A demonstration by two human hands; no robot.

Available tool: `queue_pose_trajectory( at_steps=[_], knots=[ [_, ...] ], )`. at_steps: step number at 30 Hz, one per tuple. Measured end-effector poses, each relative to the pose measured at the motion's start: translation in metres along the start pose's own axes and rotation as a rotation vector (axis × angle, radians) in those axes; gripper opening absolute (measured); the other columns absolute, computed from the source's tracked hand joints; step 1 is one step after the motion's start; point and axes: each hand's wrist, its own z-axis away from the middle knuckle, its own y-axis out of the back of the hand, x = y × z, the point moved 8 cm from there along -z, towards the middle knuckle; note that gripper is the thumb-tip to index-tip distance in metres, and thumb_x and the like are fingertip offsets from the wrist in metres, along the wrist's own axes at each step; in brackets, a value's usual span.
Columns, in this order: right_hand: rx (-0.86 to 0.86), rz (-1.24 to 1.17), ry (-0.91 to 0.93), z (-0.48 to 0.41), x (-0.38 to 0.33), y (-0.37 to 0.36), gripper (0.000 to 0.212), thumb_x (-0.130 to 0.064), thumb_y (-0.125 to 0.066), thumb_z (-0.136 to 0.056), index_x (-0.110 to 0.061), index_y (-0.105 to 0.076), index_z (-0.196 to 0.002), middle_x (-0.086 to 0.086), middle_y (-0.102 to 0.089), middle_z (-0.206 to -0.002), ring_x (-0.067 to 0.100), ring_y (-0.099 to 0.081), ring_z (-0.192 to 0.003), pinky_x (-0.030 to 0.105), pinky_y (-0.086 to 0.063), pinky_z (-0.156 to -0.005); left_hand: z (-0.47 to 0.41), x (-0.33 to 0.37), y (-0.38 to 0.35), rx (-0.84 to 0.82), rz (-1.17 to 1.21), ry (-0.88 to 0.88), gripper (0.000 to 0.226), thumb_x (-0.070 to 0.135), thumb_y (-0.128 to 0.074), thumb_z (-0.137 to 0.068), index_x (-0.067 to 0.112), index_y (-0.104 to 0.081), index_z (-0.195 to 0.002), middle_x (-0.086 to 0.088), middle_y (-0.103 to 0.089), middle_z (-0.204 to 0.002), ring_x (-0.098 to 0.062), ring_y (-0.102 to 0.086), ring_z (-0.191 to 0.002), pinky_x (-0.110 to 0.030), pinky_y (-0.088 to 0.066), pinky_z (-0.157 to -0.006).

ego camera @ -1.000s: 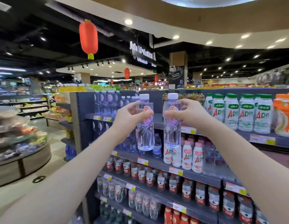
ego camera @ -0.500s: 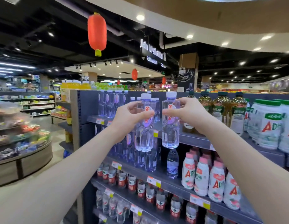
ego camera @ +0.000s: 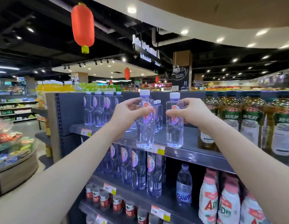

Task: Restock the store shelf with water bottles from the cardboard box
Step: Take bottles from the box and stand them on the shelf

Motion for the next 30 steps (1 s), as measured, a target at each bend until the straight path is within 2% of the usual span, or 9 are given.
queue_pose_trajectory(
  at_steps=[2,4,7,11,15,16,20,26,30],
  knots=[
    [0.006,0.001,-0.029,-0.015,0.011,-0.009,0.094,-0.069,-0.089,-0.050,-0.019,-0.068,-0.127,0.004,-0.073,-0.109,0.017,-0.071,-0.099,0.049,-0.061,-0.090,-0.018,-0.016,0.001,-0.023,0.012,0.006,0.063,0.043,-0.091,-0.073,0.029,-0.062,-0.126,0.013,-0.076,-0.107,0.002,-0.072,-0.098,-0.032,-0.055,-0.098],
    [0.023,0.006,-0.048,-0.028,0.021,-0.018,0.098,-0.073,-0.089,-0.044,-0.026,-0.068,-0.128,-0.003,-0.073,-0.115,0.019,-0.071,-0.103,0.046,-0.061,-0.090,-0.032,-0.028,0.000,-0.065,0.025,0.002,0.068,0.042,-0.091,-0.073,0.024,-0.064,-0.133,0.012,-0.079,-0.104,-0.004,-0.073,-0.102,-0.034,-0.054,-0.101],
    [0.068,-0.006,-0.075,-0.047,0.031,-0.028,0.101,-0.075,-0.090,-0.036,-0.029,-0.070,-0.124,-0.004,-0.073,-0.114,0.019,-0.074,-0.099,0.046,-0.061,-0.089,-0.056,-0.045,-0.002,-0.132,0.058,-0.011,0.064,0.037,-0.091,-0.076,0.022,-0.064,-0.132,0.013,-0.078,-0.100,-0.004,-0.072,-0.101,-0.029,-0.054,-0.096],
    [0.137,-0.034,-0.109,-0.068,0.039,-0.040,0.107,-0.077,-0.091,-0.027,-0.028,-0.071,-0.120,-0.003,-0.075,-0.110,0.019,-0.076,-0.094,0.046,-0.062,-0.088,-0.085,-0.061,-0.002,-0.237,0.082,-0.033,0.053,0.034,-0.089,-0.078,0.034,-0.061,-0.123,0.018,-0.073,-0.099,0.004,-0.070,-0.094,-0.017,-0.051,-0.079],
    [0.190,-0.039,-0.123,-0.088,0.039,-0.052,0.059,-0.046,-0.097,-0.057,-0.025,-0.073,-0.105,-0.001,-0.078,-0.091,0.027,-0.077,-0.089,0.051,-0.062,-0.087,-0.113,-0.070,0.004,-0.337,0.087,-0.069,0.039,0.036,-0.089,-0.078,0.048,-0.059,-0.101,0.020,-0.072,-0.098,0.008,-0.068,-0.088,-0.021,-0.050,-0.073],
    [0.209,-0.040,-0.131,-0.092,0.040,-0.055,0.057,-0.044,-0.097,-0.058,-0.025,-0.072,-0.106,-0.001,-0.078,-0.091,0.027,-0.077,-0.088,0.051,-0.062,-0.086,-0.118,-0.072,0.006,-0.356,0.091,-0.077,0.039,0.038,-0.089,-0.078,0.048,-0.059,-0.102,0.019,-0.072,-0.102,0.006,-0.068,-0.091,-0.023,-0.048,-0.074],
    [0.248,-0.016,-0.184,-0.106,0.052,-0.071,0.087,-0.057,-0.093,-0.041,-0.025,-0.068,-0.118,0.001,-0.076,-0.105,0.023,-0.077,-0.090,0.049,-0.062,-0.087,-0.139,-0.084,0.013,-0.413,0.133,-0.105,0.053,0.040,-0.089,-0.076,0.036,-0.067,-0.125,0.009,-0.076,-0.112,-0.002,-0.073,-0.098,-0.022,-0.050,-0.080],
    [0.281,-0.003,-0.245,-0.124,0.080,-0.084,0.045,-0.035,-0.096,-0.066,-0.028,-0.070,-0.102,0.003,-0.077,-0.096,0.026,-0.077,-0.093,0.051,-0.062,-0.087,-0.161,-0.104,0.015,-0.469,0.184,-0.111,0.041,0.034,-0.087,-0.080,0.052,-0.055,-0.099,0.015,-0.072,-0.109,0.003,-0.070,-0.100,-0.015,-0.050,-0.072],
    [0.311,0.012,-0.291,-0.142,0.106,-0.086,0.046,-0.033,-0.096,-0.067,-0.024,-0.071,-0.104,0.005,-0.076,-0.100,0.026,-0.075,-0.095,0.044,-0.061,-0.083,-0.167,-0.110,0.016,-0.488,0.218,-0.108,0.043,0.032,-0.088,-0.079,0.046,-0.063,-0.110,0.018,-0.079,-0.093,0.006,-0.072,-0.095,-0.013,-0.050,-0.073]
  ],
)
